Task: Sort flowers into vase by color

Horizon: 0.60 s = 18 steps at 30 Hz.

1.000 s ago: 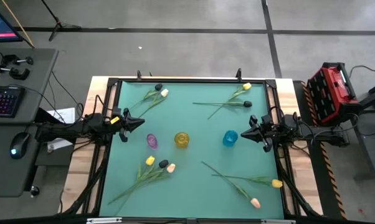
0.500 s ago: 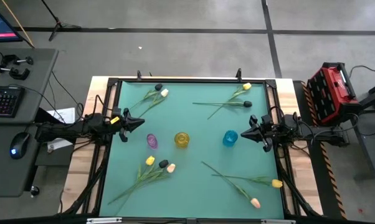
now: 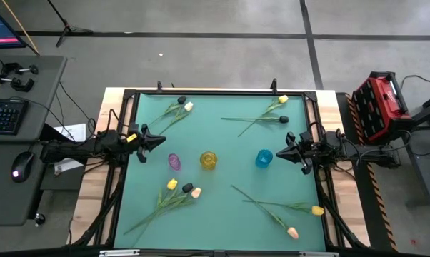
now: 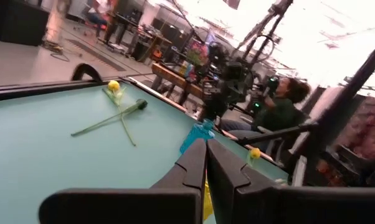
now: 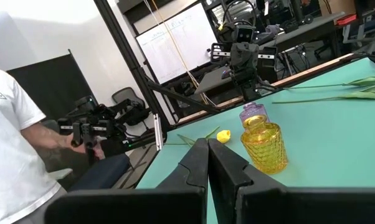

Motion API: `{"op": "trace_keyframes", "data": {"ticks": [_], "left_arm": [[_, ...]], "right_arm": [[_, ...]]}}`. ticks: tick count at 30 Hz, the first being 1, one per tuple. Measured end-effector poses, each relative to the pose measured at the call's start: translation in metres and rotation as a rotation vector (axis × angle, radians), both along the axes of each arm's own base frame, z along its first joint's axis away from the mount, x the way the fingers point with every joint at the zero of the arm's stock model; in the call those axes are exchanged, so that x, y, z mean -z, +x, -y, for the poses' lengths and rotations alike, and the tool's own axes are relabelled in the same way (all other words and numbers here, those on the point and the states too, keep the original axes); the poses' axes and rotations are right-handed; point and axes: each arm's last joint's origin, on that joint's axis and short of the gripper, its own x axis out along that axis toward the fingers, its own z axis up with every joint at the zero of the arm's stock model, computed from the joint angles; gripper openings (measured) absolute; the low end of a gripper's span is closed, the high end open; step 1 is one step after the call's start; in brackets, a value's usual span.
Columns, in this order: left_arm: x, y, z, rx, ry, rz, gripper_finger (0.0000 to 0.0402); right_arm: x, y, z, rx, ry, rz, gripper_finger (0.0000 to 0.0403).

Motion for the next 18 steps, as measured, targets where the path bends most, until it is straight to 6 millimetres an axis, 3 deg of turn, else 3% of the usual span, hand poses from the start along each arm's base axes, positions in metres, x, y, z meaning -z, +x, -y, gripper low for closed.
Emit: {"op": "trace_keyframes", "data": {"ticks": [8, 13, 18], "left_arm": [[-0.012, -0.002, -0.003, -0.105, -0.140, 0.163, 0.0000], [-0.031, -0.009, -0.011, -0.351, -0.267, 0.414, 0.0003], [-0.070, 0.006, -0.016, -0.425, -0.217, 0.313, 0.0041]], "right_arm": [[0.000, 0.000, 0.000, 0.000, 0.000, 0.000, 0.0000], [0.000, 0.000, 0.000, -0.001, 0.000, 0.000, 0.0000], [0.000, 0.000, 0.000, -0.005, 0.000, 0.000, 0.0000]]}}
